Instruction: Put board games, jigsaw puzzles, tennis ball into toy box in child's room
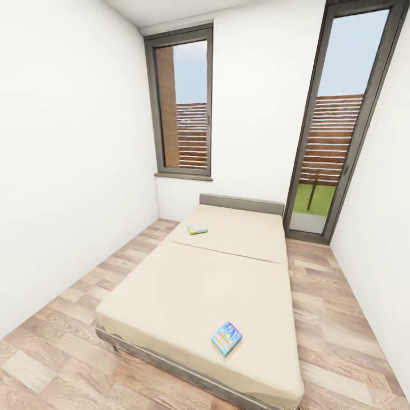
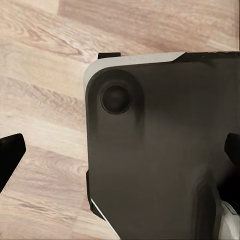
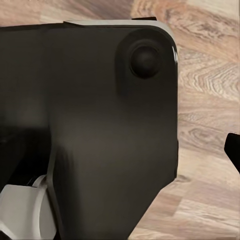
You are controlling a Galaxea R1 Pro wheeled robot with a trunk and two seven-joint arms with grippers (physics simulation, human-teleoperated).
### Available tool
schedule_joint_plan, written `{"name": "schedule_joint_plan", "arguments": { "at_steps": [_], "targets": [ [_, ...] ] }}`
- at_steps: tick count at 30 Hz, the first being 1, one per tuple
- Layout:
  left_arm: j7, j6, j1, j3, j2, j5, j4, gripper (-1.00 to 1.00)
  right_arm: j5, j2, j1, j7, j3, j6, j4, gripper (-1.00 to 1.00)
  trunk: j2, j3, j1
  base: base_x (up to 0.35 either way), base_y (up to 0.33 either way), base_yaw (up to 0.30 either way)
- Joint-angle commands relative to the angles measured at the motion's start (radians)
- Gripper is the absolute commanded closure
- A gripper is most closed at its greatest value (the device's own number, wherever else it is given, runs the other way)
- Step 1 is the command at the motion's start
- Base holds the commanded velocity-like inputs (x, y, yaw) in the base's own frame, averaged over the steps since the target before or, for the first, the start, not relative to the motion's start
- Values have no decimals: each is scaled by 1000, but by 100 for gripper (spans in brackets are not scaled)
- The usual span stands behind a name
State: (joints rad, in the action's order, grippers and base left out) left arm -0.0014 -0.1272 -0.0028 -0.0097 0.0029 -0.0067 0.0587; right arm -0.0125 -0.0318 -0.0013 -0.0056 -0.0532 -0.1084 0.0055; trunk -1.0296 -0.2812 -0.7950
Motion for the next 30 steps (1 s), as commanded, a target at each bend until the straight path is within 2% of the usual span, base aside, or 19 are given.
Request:
{"name": "schedule_joint_plan", "arguments": {
  "at_steps": [1,17,25,30],
  "targets": [
    [0,-3,0,-1,0,-1,0,-100,-1,0,0,0,-5,-4,1,-100,7,2,4,0,0,-258],
    [0,-3,0,-1,0,0,0,-100,-1,0,0,1,-5,1,1,-100,119,52,65,0,0,-259],
    [-2,0,-4,-1,0,0,0,-100,-1,3,0,0,-6,-4,0,-100,175,78,96,0,0,-60],
    [-7,9,-43,3,20,1,1,-100,-1,5,0,1,-9,1,-6,-100,210,93,115,0,0,-6]
  ]
}}
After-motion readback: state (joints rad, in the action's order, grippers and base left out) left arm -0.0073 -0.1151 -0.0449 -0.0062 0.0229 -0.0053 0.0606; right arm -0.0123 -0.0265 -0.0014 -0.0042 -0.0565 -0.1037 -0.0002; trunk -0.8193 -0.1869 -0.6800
